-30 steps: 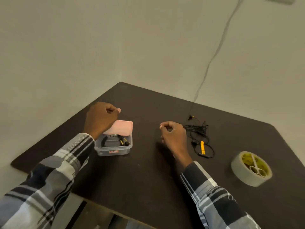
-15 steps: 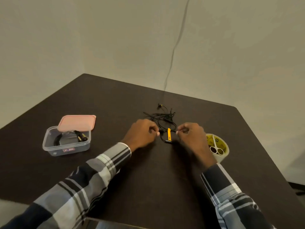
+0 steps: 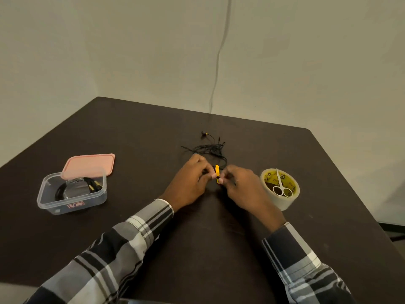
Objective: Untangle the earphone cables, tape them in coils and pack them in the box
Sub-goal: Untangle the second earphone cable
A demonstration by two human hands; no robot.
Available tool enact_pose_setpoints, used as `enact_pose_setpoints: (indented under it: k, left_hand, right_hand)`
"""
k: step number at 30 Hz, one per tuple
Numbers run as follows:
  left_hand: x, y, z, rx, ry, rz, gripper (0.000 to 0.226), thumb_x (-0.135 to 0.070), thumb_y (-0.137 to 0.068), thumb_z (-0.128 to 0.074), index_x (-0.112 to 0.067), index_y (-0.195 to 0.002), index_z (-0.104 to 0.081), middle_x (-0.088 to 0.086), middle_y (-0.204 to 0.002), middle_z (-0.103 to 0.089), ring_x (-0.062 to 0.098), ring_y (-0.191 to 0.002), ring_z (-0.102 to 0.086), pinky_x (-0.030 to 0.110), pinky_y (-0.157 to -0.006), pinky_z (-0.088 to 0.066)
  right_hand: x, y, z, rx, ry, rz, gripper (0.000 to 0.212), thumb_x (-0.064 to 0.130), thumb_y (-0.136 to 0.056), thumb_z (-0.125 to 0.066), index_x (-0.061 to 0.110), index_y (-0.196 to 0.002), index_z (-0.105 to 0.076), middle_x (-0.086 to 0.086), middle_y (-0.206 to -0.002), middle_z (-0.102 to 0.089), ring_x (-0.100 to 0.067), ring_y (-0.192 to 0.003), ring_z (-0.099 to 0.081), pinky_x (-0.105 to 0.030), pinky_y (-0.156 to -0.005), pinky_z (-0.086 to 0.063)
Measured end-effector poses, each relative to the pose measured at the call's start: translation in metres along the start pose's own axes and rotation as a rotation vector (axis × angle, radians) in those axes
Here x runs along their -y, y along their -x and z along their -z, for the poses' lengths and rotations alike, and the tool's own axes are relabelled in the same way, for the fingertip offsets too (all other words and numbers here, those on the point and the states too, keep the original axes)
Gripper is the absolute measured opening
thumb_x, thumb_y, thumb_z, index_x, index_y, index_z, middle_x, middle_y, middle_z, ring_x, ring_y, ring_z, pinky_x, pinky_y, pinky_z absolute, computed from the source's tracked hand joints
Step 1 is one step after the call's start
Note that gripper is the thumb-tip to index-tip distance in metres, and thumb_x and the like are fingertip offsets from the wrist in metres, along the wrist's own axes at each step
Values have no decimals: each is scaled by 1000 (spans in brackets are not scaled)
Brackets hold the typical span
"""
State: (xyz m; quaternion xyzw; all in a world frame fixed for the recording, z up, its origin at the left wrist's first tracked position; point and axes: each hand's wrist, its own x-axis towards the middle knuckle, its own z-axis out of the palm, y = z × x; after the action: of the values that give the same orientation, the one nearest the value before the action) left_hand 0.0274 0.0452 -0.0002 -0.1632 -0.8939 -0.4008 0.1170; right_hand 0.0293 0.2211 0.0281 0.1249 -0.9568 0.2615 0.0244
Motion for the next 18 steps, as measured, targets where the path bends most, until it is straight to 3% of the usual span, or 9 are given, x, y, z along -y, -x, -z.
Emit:
enact_pose_setpoints:
  k: [3, 6, 8, 11, 13, 15, 18]
  left_hand:
    - [-14, -8, 21, -145, 196, 35, 18, -30, -93, -63, -14, -86, -66, -1, -85, -62, 3, -68, -52, 18, -65, -41]
    - [-35, -17, 47, -159, 338, 97, 35, -37, -95, -61, -7, -77, -67, 8, -72, -67, 10, -60, -54, 27, -60, -43]
    - [-51, -20, 66, -136, 434, 123, 43, -39, -96, -59, -2, -74, -65, 14, -67, -62, 13, -60, -51, 26, -63, -41]
    - [-69, -22, 91, -66, 586, 150, 39, -40, -96, -59, -9, -72, -56, -1, -57, -48, 14, -60, -55, 29, -78, -53]
    - [-77, -25, 106, -46, 616, 150, 36, -38, -93, -63, -7, -76, -59, -5, -54, -39, 11, -52, -44, 26, -67, -56]
    - [-82, -26, 121, -35, 530, 119, 35, -38, -90, -68, -5, -78, -63, -4, -55, -36, 9, -49, -33, 21, -51, -40]
    - [-83, -25, 137, 14, 414, 61, 34, -32, -87, -72, 1, -82, -68, 0, -54, -34, 10, -47, -25, 9, -50, -33]
  right_hand:
    - [7, -5, 12, -66, -287, 20, 15, 32, -97, -61, 23, -86, -64, 5, -75, -71, -13, -74, -67, -36, -73, -54]
    - [22, -10, 30, -175, -463, 88, 25, 35, -95, -65, 15, -79, -67, -7, -71, -71, -24, -67, -67, -45, -70, -55]
    - [34, -11, 45, -208, -576, 109, 30, 35, -94, -68, 10, -76, -68, -6, -66, -69, -16, -61, -65, -41, -68, -55]
    - [51, -7, 64, -193, -731, 113, 34, 34, -92, -70, 8, -70, -65, 3, -52, -53, -9, -52, -53, -34, -65, -58]
    - [57, -3, 77, -196, -794, 99, 35, 36, -90, -73, 11, -68, -64, 2, -52, -43, -10, -48, -42, -30, -56, -53]
    - [59, 1, 89, -212, -817, 90, 36, 37, -87, -75, 7, -71, -66, -3, -55, -38, -12, -48, -34, -27, -50, -38]
    - [58, 6, 104, -227, -773, 84, 36, 33, -87, -76, -2, -81, -69, 3, -50, -37, -6, -46, -33, -17, -48, -34]
